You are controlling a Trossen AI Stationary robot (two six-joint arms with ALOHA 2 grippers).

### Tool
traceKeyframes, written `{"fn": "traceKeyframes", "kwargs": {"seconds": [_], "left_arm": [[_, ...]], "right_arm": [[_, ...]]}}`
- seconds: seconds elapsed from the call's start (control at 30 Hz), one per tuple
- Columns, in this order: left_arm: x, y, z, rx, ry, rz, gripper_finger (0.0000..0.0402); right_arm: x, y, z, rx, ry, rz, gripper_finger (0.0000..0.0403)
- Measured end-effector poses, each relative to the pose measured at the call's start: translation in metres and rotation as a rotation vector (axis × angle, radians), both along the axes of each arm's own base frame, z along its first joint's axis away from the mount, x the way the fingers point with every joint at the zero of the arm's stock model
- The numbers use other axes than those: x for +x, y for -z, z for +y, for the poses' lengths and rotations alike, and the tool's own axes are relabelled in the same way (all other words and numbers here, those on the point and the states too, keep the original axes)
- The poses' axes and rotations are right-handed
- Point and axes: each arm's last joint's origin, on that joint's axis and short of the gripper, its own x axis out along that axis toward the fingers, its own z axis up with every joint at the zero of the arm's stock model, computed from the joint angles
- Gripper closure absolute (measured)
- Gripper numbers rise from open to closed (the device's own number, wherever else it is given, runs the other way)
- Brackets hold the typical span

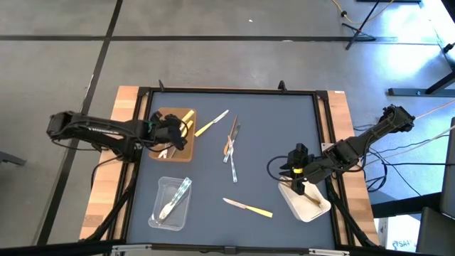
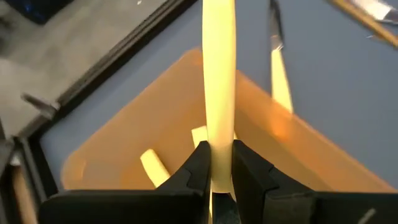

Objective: Sort silverware by color (type)
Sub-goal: Put the yellow knife into the orange bin

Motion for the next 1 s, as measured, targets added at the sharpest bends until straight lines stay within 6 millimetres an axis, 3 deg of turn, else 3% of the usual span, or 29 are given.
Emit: {"fn": "traceKeyframes", "kwargs": {"seconds": [0.53, 1.0], "left_arm": [[-0.027, 0.067, 0.025, -0.177, -0.109, 0.004, 0.0365], [-0.034, 0.076, 0.031, -0.234, -0.126, 0.005, 0.0365]], "right_arm": [[0.0, 0.0, 0.0, 0.0, 0.0, 0.0, 0.0311], [0.0, 0.0, 0.0, 0.0, 0.0, 0.0, 0.0311]]}}
